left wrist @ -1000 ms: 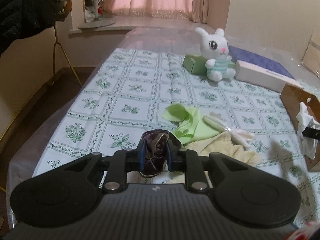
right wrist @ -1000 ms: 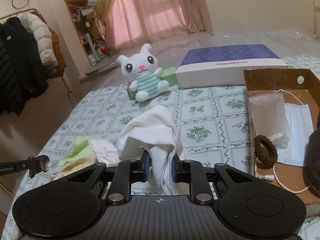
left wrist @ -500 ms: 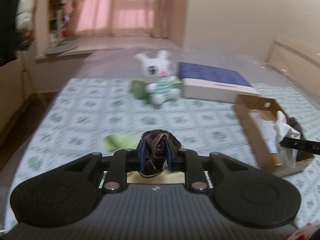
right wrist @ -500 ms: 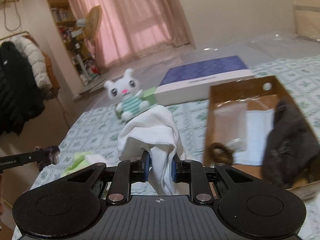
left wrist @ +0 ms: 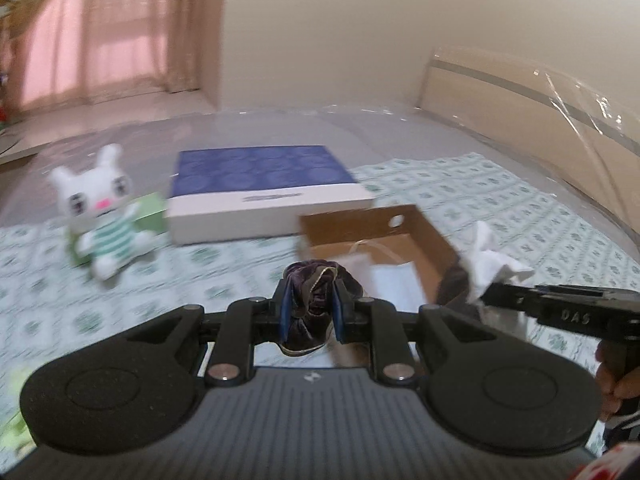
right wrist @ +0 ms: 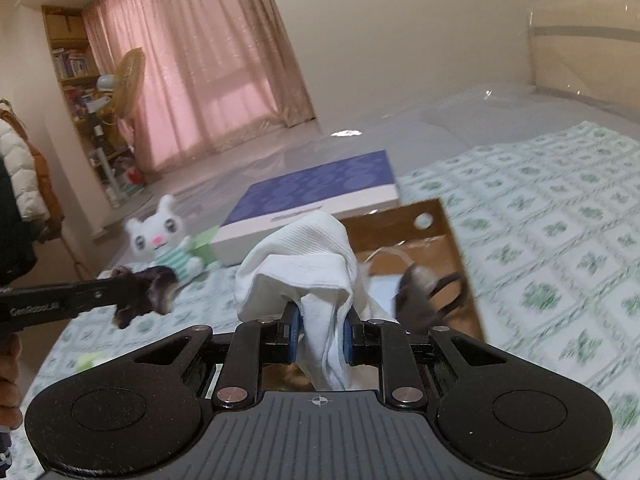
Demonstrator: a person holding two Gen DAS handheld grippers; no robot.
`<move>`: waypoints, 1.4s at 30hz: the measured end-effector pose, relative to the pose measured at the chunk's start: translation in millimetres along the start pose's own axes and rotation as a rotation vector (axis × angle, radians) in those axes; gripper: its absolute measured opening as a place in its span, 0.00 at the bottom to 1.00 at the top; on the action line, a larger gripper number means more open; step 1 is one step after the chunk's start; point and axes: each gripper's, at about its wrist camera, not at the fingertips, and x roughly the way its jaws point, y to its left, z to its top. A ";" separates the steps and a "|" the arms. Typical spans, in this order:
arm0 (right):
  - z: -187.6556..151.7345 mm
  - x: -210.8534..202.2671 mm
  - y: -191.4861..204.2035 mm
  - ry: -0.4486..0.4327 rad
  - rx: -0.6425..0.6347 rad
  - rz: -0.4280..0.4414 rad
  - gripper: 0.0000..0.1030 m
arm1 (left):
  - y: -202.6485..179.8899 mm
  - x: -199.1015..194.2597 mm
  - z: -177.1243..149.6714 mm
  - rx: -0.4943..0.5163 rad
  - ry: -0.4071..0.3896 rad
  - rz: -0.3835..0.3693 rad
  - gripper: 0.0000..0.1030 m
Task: Organize soft objects
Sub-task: 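Carry the white cloth and dark scrunchie into the cardboard box and open both grippers, then withdraw both open grippers from the box toward the yellow towel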
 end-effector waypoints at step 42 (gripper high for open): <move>24.0 61.1 -79.3 0.077 0.114 -0.032 0.59 | -45.5 143.3 17.8 -0.006 0.169 -0.045 0.40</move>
